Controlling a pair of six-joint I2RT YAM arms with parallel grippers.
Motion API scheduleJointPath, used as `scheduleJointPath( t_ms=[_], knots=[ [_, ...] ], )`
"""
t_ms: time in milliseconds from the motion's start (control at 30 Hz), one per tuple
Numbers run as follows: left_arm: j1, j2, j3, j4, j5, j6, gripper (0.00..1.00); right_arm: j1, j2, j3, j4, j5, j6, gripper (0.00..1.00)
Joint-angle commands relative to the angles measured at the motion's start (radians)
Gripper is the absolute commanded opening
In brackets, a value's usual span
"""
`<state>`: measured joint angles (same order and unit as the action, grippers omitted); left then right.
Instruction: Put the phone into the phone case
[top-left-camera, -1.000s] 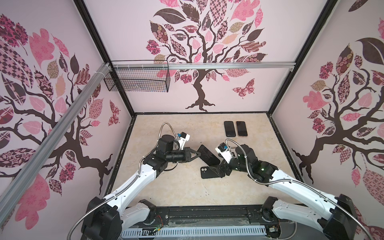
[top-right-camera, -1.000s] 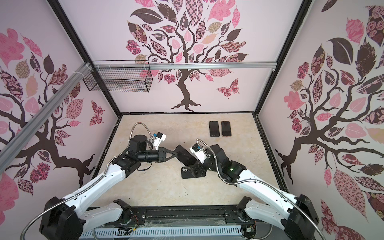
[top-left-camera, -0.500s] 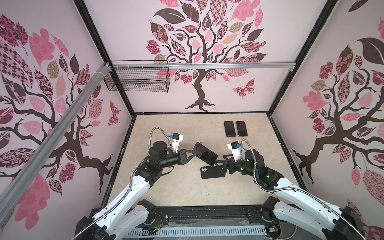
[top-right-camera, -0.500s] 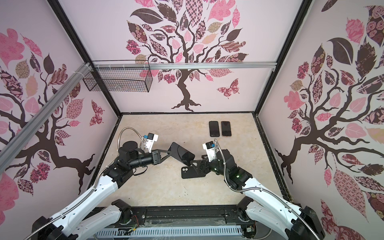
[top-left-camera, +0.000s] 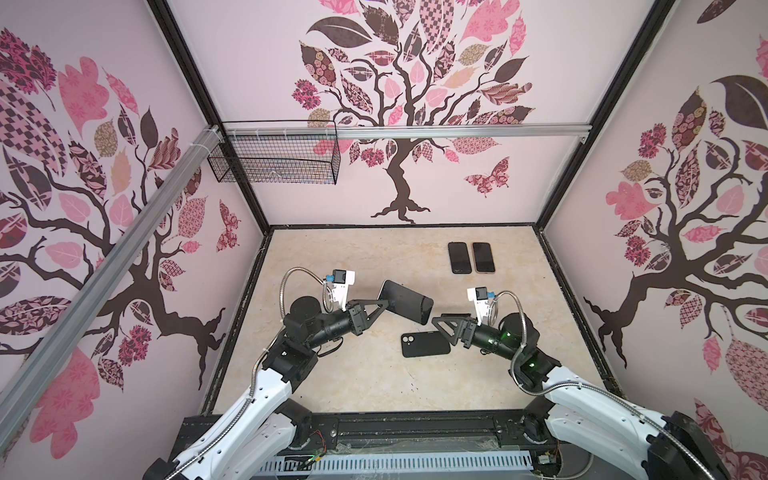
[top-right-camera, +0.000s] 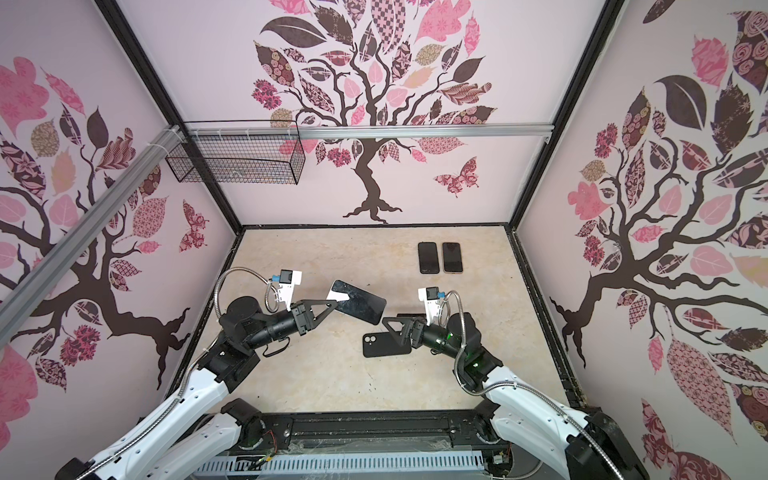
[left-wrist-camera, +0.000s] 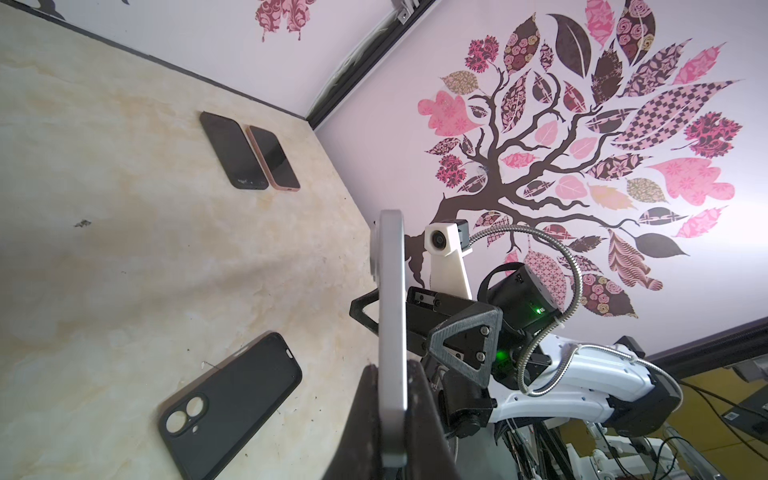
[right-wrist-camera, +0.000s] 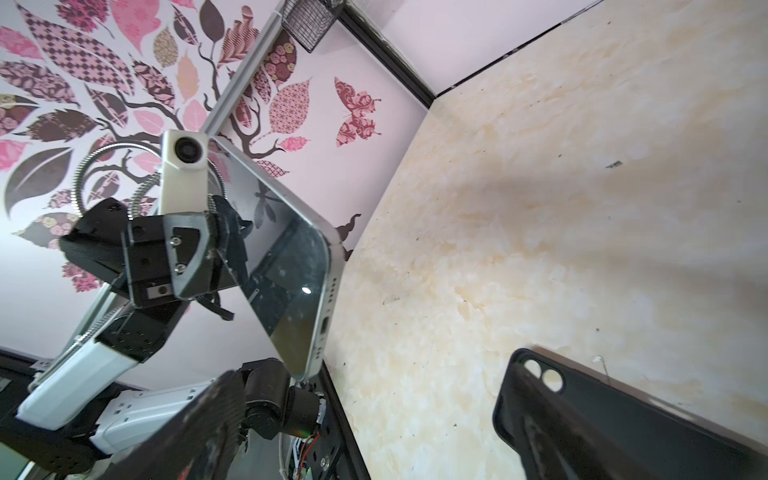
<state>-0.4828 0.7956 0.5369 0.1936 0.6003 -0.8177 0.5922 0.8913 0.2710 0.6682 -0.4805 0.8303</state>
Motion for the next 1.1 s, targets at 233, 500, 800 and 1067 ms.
scheduleJointPath(
  t_ms=[233, 500, 800, 1067],
  knots=[
    [0.004, -0.025, -0.071, 0.290, 0.014, -0.111, 0.00, 0.001, 0.070, 0.009, 0.305, -0.087, 0.144, 0.91],
    [0.003, 0.028, -0.138, 0.528, 0.021, -0.241, 0.00, 0.001, 0.094, 0.025, 0.352, -0.109, 0.166, 0.65],
    [0.003, 0.059, -0.179, 0.660, 0.018, -0.299, 0.00, 0.000, 0.122, 0.052, 0.410, -0.124, 0.196, 0.39],
    [-0.004, 0.082, -0.181, 0.720, 0.047, -0.319, 0.00, 0.000, 0.193, 0.076, 0.511, -0.148, 0.258, 0.32]
  ],
)
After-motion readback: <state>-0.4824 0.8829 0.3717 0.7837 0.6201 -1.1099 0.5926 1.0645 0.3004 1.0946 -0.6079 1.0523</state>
